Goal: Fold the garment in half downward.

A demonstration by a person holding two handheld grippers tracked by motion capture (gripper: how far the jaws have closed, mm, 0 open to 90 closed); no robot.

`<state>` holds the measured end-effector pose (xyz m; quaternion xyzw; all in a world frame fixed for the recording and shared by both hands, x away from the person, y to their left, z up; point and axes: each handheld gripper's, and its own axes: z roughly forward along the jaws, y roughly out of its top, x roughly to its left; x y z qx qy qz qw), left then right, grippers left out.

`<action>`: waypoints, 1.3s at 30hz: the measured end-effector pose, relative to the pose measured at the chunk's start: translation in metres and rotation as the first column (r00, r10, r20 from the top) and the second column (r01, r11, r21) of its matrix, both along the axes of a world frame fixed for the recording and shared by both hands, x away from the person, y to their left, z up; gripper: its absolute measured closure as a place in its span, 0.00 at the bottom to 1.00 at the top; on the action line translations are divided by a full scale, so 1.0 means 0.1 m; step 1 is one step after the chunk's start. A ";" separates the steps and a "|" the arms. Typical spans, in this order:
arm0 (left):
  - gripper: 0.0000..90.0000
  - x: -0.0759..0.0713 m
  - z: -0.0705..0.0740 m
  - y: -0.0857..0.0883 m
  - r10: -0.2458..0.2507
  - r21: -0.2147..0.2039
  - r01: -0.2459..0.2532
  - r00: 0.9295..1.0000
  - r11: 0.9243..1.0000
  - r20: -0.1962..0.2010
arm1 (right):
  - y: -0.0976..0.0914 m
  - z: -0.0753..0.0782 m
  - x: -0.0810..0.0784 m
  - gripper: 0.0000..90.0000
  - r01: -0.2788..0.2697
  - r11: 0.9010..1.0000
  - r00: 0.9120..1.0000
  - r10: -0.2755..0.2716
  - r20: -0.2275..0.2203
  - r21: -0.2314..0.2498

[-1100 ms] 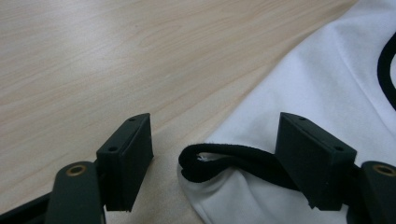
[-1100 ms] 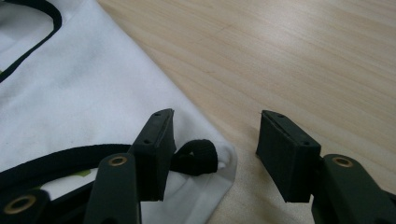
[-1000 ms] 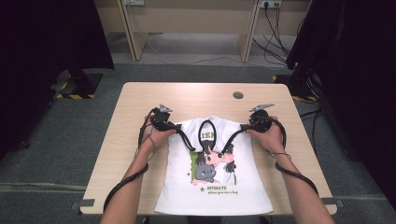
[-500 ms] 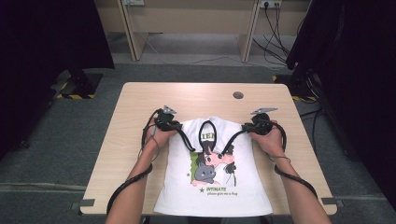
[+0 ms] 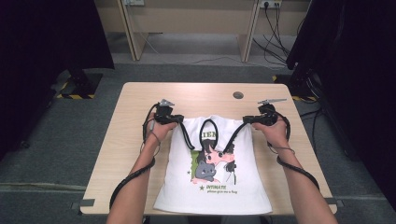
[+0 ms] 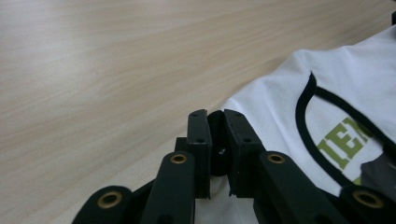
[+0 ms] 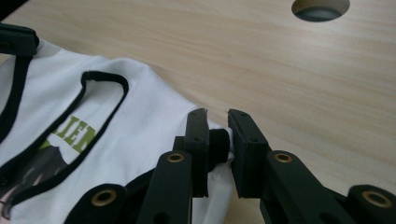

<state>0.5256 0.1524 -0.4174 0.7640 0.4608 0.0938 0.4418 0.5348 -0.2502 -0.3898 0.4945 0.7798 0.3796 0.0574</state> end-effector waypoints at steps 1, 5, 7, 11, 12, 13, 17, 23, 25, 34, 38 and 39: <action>0.90 0.00 0.02 0.01 0.003 -0.009 -0.003 1.000 1.000 0.004 | 0.00 0.02 0.01 0.87 0.000 1.000 1.000 0.000 0.002 0.015; 0.89 0.01 0.09 0.07 0.036 -0.079 -0.035 0.999 0.996 0.012 | -0.02 0.09 0.02 0.87 0.007 0.998 1.000 -0.008 0.012 0.058; 0.89 0.02 0.13 0.09 0.044 -0.095 -0.041 0.999 0.995 0.025 | -0.04 0.12 0.03 0.87 0.019 0.995 1.000 -0.020 0.016 0.096; 0.89 0.03 0.18 0.08 0.053 -0.095 -0.049 0.998 0.994 0.035 | -0.04 0.16 0.04 0.87 0.015 0.996 1.000 -0.017 0.020 0.088; 0.89 0.04 0.18 0.08 0.055 -0.097 -0.051 0.998 0.994 0.037 | -0.03 0.17 0.05 0.87 0.016 0.996 1.000 -0.018 0.019 0.087; 0.89 0.04 0.20 0.07 0.058 -0.103 -0.054 0.997 0.993 0.043 | -0.03 0.18 0.05 0.87 0.019 0.995 1.000 -0.021 0.023 0.093; 0.89 0.05 0.25 0.05 0.078 -0.138 -0.068 0.995 0.988 0.063 | -0.02 0.24 0.07 0.87 0.023 0.993 0.999 -0.027 0.035 0.112; 0.89 0.07 0.32 0.04 0.090 -0.154 -0.076 0.992 0.985 0.085 | -0.01 0.30 0.08 0.87 0.023 0.993 0.998 -0.029 0.048 0.119; 0.89 0.07 0.35 0.04 0.095 -0.162 -0.079 0.991 0.984 0.093 | -0.02 0.33 0.09 0.87 0.026 0.992 0.998 -0.034 0.057 0.127; 0.89 0.09 0.46 0.02 0.093 -0.162 -0.071 0.987 0.984 0.132 | 0.00 0.45 0.10 0.87 0.021 0.994 0.996 -0.031 0.087 0.109; 0.89 0.09 0.48 0.01 0.083 -0.145 -0.062 0.986 0.987 0.142 | 0.01 0.46 0.10 0.87 0.018 0.993 0.995 -0.029 0.096 0.114; 0.89 0.08 0.46 0.01 0.077 -0.138 -0.058 0.987 0.989 0.141 | 0.01 0.46 0.09 0.87 0.015 0.993 0.994 -0.027 0.102 0.113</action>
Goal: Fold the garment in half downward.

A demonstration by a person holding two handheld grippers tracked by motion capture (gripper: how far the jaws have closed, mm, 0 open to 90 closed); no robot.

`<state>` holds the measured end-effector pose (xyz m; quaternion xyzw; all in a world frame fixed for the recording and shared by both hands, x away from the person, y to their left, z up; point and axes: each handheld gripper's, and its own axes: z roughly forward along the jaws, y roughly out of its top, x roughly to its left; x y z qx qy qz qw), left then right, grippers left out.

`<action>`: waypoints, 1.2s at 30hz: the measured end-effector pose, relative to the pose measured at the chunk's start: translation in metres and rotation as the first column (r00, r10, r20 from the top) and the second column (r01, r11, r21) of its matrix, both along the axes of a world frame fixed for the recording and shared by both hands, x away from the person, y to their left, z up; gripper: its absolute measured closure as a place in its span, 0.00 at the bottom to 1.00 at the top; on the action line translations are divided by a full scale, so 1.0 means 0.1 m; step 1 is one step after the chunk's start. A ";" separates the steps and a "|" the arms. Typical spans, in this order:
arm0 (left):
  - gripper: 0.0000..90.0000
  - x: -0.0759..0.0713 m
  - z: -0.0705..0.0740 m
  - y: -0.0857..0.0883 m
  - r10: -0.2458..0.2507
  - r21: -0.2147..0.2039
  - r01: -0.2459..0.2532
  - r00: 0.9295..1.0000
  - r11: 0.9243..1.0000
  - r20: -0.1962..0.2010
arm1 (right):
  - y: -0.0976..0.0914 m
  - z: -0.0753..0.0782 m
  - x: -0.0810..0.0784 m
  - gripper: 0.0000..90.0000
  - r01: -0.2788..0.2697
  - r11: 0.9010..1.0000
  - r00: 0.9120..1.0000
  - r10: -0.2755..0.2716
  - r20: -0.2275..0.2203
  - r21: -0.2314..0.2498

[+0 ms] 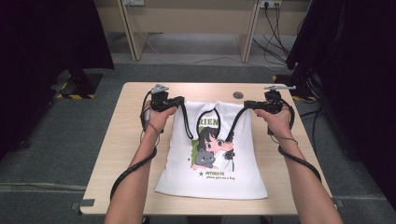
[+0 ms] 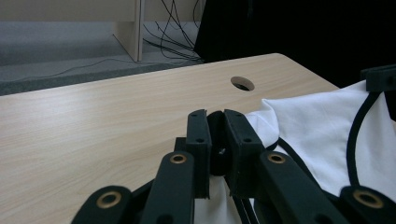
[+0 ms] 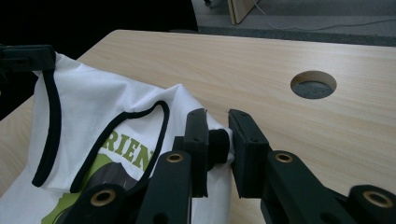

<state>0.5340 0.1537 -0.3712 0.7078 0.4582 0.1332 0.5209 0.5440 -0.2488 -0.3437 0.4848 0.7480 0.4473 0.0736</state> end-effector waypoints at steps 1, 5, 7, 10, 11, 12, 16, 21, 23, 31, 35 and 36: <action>0.89 -0.01 -0.02 0.00 -0.005 0.017 0.005 1.000 1.000 -0.004 | 0.01 -0.01 -0.01 0.87 -0.006 1.000 1.000 0.006 0.000 -0.008; 0.89 -0.05 -0.15 0.01 -0.012 0.046 0.013 1.000 0.999 -0.026 | 0.02 -0.12 -0.05 0.87 -0.033 0.998 0.999 0.032 -0.016 -0.058; 0.89 -0.08 -0.21 0.01 -0.017 0.055 0.019 0.999 0.998 -0.039 | 0.00 -0.21 -0.09 0.87 -0.039 0.997 0.999 0.037 -0.031 -0.062; 0.89 -0.13 -0.28 0.03 -0.022 0.076 0.026 0.999 0.997 -0.045 | -0.03 -0.30 -0.13 0.87 -0.051 0.996 0.998 0.048 -0.047 -0.079; 0.89 -0.15 -0.29 0.04 -0.022 0.076 0.026 0.999 0.997 -0.047 | -0.05 -0.33 -0.14 0.87 -0.052 0.995 0.998 0.048 -0.052 -0.082; 0.89 -0.16 -0.30 0.05 -0.022 0.075 0.026 0.999 0.997 -0.047 | -0.07 -0.36 -0.16 0.87 -0.051 0.995 0.997 0.047 -0.057 -0.081; 0.89 -0.21 -0.33 0.09 -0.025 0.087 0.029 0.998 0.996 -0.050 | -0.14 -0.45 -0.21 0.87 -0.049 0.996 0.996 0.043 -0.075 -0.078; 0.89 -0.24 -0.32 0.15 -0.006 0.085 0.010 0.999 0.996 -0.051 | -0.22 -0.47 -0.23 0.87 -0.029 0.999 0.997 0.027 -0.076 -0.021; 0.89 -0.25 -0.33 0.17 -0.005 0.085 0.009 0.999 0.996 -0.053 | -0.23 -0.47 -0.25 0.87 -0.036 0.999 0.996 0.034 -0.078 -0.027; 0.89 -0.35 -0.35 0.23 -0.008 0.088 0.012 0.999 0.996 -0.049 | -0.29 -0.50 -0.34 0.87 -0.048 0.999 0.996 0.047 -0.076 -0.015; 0.89 -0.39 -0.34 0.23 -0.013 0.092 0.017 0.999 0.996 -0.042 | -0.29 -0.49 -0.37 0.87 -0.052 0.998 0.996 0.050 -0.076 -0.021; 0.89 -0.39 -0.34 0.23 -0.013 0.092 0.017 0.999 0.996 -0.042 | -0.29 -0.48 -0.38 0.87 -0.054 0.998 0.996 0.052 -0.074 -0.023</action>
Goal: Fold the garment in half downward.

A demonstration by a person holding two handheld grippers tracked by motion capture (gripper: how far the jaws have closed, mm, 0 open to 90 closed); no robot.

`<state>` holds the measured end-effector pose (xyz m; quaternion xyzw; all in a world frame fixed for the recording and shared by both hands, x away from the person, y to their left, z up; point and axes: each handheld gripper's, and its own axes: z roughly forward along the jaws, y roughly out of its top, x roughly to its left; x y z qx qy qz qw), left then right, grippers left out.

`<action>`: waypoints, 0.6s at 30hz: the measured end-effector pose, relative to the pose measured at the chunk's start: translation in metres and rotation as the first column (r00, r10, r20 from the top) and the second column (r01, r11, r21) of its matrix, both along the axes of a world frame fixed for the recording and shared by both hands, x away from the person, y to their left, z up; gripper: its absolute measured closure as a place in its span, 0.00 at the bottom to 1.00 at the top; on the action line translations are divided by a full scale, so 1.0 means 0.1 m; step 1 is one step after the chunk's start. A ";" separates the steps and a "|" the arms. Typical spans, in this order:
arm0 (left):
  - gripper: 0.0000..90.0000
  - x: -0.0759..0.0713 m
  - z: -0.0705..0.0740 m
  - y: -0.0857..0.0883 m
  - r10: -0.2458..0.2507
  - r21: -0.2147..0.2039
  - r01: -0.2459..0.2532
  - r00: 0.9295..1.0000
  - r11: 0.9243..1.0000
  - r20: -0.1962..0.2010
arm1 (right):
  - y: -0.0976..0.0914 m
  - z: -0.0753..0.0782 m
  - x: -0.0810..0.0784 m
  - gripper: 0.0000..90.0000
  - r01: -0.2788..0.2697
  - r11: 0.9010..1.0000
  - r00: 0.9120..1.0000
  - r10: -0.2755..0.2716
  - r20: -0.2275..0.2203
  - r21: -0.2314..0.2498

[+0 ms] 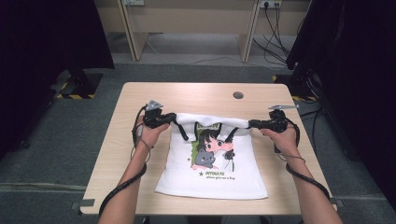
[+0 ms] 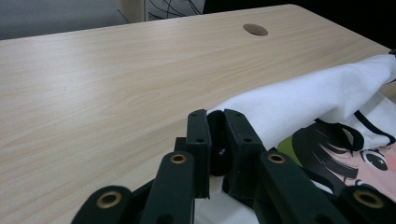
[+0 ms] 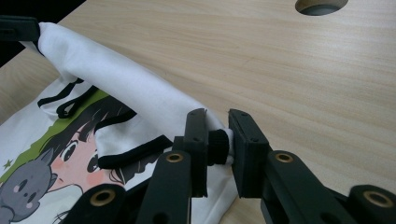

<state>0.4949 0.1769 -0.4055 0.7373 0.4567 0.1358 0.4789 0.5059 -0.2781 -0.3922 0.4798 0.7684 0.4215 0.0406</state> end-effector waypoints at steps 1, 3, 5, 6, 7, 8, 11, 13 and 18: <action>0.89 -0.01 0.00 0.00 0.000 0.002 0.000 1.000 1.000 0.002 | 0.00 0.00 0.00 0.87 0.000 1.000 1.000 0.000 0.000 -0.001; 0.89 -0.03 0.00 0.00 0.001 0.000 -0.001 1.000 1.000 0.007 | 0.00 0.01 -0.02 0.87 -0.002 1.000 1.000 0.002 0.005 -0.005; 0.89 -0.06 0.02 0.00 0.000 0.004 0.000 1.000 1.000 0.017 | 0.01 0.02 -0.04 0.87 -0.004 1.000 1.000 0.004 0.012 -0.006; 0.89 -0.07 0.03 0.00 0.000 0.005 0.000 1.000 1.000 0.020 | 0.01 0.03 -0.06 0.87 -0.006 1.000 1.000 0.006 0.014 -0.005; 0.89 -0.08 0.04 0.00 0.001 0.007 -0.002 1.000 1.000 0.023 | 0.01 0.04 -0.07 0.87 -0.009 1.000 1.000 0.009 0.018 -0.010; 0.89 -0.10 0.05 0.00 0.001 0.007 -0.001 1.000 1.000 0.026 | 0.01 0.04 -0.09 0.87 -0.009 1.000 1.000 0.010 0.021 -0.013; 0.89 -0.15 0.08 0.00 0.000 0.020 -0.001 0.999 1.000 0.035 | 0.01 0.07 -0.13 0.87 -0.012 1.000 1.000 0.012 0.027 -0.019; 0.89 -0.18 0.09 0.00 -0.006 0.030 0.004 0.999 1.000 0.041 | 0.01 0.09 -0.16 0.87 -0.018 0.999 0.999 0.019 0.035 -0.029; 0.89 -0.24 0.09 -0.01 -0.024 0.059 0.022 0.999 0.998 0.048 | 0.04 0.09 -0.20 0.87 -0.033 0.998 0.999 0.035 0.036 -0.053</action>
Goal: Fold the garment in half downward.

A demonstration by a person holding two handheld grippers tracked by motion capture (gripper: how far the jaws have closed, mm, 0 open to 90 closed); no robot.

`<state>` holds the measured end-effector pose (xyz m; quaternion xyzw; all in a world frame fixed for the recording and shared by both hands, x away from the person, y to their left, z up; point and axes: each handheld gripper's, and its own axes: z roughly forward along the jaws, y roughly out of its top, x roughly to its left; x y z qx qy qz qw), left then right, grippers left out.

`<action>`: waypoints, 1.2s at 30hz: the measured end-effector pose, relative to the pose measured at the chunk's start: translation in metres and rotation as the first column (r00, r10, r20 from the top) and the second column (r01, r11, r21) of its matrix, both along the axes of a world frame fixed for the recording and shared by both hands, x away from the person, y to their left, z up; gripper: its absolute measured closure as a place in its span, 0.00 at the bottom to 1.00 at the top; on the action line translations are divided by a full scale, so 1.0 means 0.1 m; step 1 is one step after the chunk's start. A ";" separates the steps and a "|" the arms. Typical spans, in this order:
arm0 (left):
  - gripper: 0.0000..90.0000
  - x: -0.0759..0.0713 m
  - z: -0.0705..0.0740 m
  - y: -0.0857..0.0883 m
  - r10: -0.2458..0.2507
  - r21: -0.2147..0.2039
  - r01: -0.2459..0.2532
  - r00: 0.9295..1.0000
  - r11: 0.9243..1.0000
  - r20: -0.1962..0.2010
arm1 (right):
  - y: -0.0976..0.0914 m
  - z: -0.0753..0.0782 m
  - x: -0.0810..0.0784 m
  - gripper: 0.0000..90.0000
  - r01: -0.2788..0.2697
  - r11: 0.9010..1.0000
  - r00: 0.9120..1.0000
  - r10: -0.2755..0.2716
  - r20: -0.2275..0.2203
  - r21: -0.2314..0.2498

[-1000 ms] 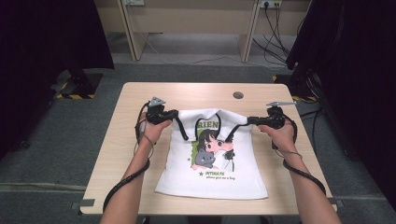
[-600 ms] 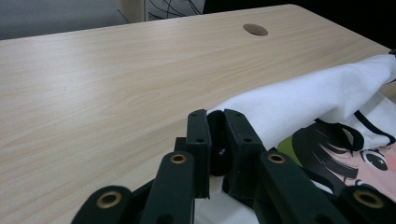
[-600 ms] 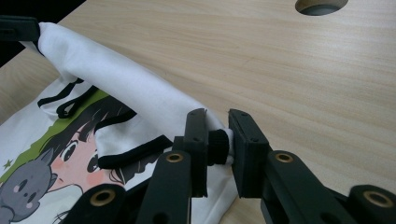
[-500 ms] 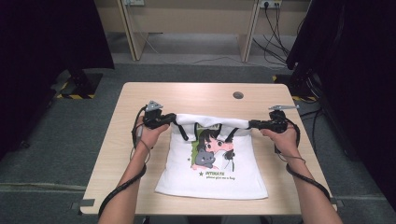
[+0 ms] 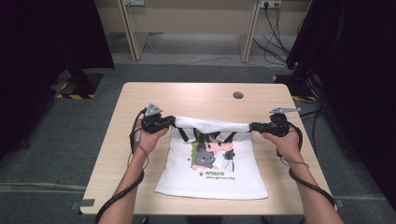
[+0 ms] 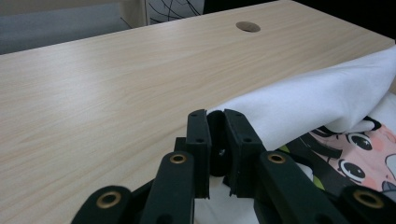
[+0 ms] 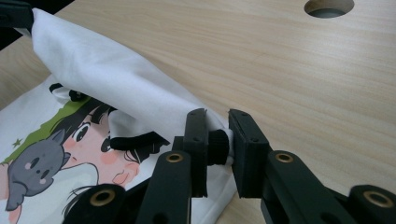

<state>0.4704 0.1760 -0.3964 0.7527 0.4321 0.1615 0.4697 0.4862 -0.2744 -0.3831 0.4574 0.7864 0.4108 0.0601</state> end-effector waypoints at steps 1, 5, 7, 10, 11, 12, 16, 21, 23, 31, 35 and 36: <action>0.89 -0.01 0.00 0.00 -0.004 0.004 0.004 1.000 1.000 0.004 | 0.00 -0.01 0.00 0.87 -0.002 1.000 1.000 0.002 0.000 -0.005; 0.89 -0.09 -0.01 0.00 -0.039 0.033 0.038 0.999 0.999 0.016 | 0.00 -0.02 -0.03 0.86 -0.019 1.000 1.000 0.019 0.007 -0.014; 0.89 -0.13 -0.03 0.00 -0.052 0.044 0.052 0.998 0.998 0.017 | 0.00 -0.03 -0.06 0.86 -0.028 0.999 1.000 0.028 0.005 -0.025; 0.89 -0.18 -0.06 0.01 -0.068 0.055 0.067 0.998 0.996 0.014 | -0.01 -0.05 -0.08 0.86 -0.033 0.999 0.999 0.033 -0.001 -0.036; 0.89 -0.20 -0.08 0.00 -0.072 0.062 0.071 0.997 0.996 0.012 | -0.01 -0.06 -0.08 0.86 -0.033 0.999 0.999 0.033 -0.002 -0.038; 0.89 -0.21 -0.09 0.00 -0.077 0.073 0.076 0.997 0.994 0.011 | -0.01 -0.07 -0.08 0.86 -0.033 0.999 0.999 0.033 -0.004 -0.039; 0.89 -0.26 -0.13 -0.01 -0.088 0.095 0.087 0.996 0.992 0.006 | 0.01 -0.09 -0.10 0.86 -0.039 0.998 0.999 0.039 -0.008 -0.045; 0.89 -0.30 -0.14 -0.03 -0.111 0.130 0.110 0.994 0.985 0.005 | 0.02 -0.12 -0.12 0.86 -0.049 0.997 0.999 0.049 -0.010 -0.055; 0.89 -0.32 -0.15 -0.03 -0.117 0.142 0.115 0.993 0.983 0.005 | 0.02 -0.13 -0.13 0.86 -0.052 0.997 0.999 0.051 -0.011 -0.059; 0.89 -0.39 -0.21 -0.01 -0.125 0.166 0.123 0.992 0.978 0.001 | 0.01 -0.14 -0.19 0.86 -0.067 0.996 0.998 0.067 -0.007 -0.066; 0.89 -0.41 -0.22 -0.02 -0.124 0.166 0.123 0.992 0.978 -0.001 | 0.01 -0.14 -0.23 0.86 -0.073 0.995 0.997 0.073 -0.003 -0.067; 0.89 -0.41 -0.23 -0.02 -0.126 0.167 0.124 0.992 0.978 0.001 | 0.01 -0.14 -0.23 0.86 -0.073 0.995 0.997 0.073 -0.003 -0.067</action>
